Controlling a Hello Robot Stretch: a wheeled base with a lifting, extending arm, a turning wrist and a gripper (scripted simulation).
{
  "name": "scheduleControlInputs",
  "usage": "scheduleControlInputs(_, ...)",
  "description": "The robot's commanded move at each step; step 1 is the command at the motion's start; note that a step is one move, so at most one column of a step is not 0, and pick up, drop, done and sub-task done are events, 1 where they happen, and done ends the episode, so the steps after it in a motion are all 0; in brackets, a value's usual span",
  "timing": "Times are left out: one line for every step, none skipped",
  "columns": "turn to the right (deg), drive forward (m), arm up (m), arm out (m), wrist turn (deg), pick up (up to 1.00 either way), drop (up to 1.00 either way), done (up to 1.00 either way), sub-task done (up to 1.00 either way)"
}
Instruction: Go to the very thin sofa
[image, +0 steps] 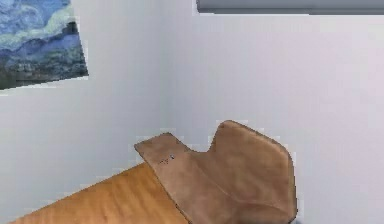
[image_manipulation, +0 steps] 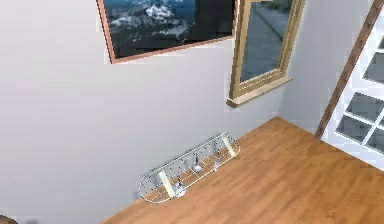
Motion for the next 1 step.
scheduleControlInputs(0.0, 0.00, 0.00, 0.00, 0.0, 0.00, 0.00, 1.00, 0.00)
